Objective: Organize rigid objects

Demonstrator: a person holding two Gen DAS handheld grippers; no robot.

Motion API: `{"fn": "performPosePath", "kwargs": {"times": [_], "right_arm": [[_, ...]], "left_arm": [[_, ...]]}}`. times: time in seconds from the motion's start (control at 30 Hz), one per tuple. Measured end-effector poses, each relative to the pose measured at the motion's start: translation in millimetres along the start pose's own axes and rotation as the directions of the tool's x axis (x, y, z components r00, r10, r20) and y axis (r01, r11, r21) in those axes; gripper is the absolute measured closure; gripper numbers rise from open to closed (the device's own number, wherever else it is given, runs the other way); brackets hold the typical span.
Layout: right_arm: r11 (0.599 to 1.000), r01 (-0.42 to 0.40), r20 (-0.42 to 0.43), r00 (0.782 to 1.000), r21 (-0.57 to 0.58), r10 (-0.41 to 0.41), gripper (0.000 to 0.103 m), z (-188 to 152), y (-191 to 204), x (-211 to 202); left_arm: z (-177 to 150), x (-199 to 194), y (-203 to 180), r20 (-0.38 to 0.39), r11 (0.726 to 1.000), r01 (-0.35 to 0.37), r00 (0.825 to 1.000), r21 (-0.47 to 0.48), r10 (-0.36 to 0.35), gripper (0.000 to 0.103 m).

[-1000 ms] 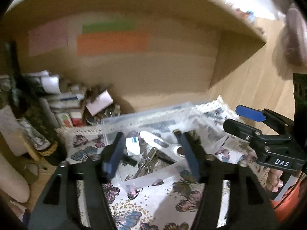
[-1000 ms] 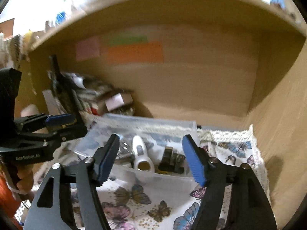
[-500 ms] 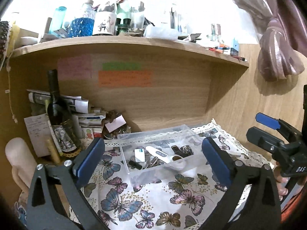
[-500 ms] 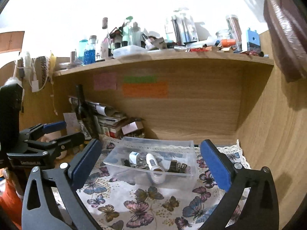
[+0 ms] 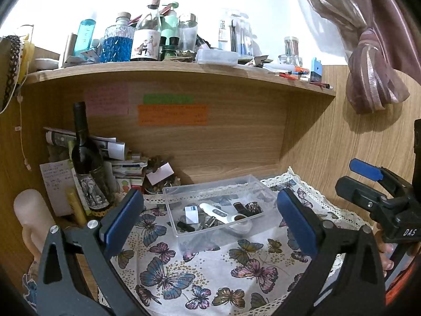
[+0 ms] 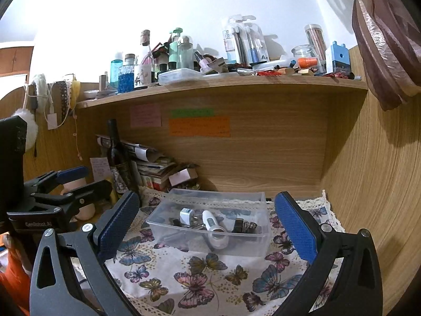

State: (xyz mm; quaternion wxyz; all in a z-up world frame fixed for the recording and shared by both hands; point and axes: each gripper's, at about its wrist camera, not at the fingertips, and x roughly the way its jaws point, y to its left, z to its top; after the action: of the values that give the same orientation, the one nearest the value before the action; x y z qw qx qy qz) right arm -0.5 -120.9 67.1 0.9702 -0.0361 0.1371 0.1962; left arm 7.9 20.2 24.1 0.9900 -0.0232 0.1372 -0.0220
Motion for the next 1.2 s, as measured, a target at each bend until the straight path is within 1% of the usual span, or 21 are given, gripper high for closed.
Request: {"fn": "performPosePath", "kwargs": {"times": [0.63,0.97,1.2], "right_arm": [[1.0,0.006,-0.012,1.0,0.007,-0.006,0.0,-1.1,-1.6,4.6],[1.0,0.01,-0.005,1.0,-0.005,-0.01,0.0,-1.2,-0.5,4.0],[1.0,0.009,-0.005,1.0,-0.004,-0.009,0.0,-1.2,-0.9,4.4]], "left_arm": [[0.0,4.5,0.2,-0.01,1.0,0.005,1.0,0.004,-0.005,0.0],[-0.7,3.0,-3.6,0.001,1.0,0.002,1.0,0.017,-0.002,0.0],[-0.6,2.1,-4.5,0.003,1.0,0.015,1.0,0.015,-0.015,0.0]]}}
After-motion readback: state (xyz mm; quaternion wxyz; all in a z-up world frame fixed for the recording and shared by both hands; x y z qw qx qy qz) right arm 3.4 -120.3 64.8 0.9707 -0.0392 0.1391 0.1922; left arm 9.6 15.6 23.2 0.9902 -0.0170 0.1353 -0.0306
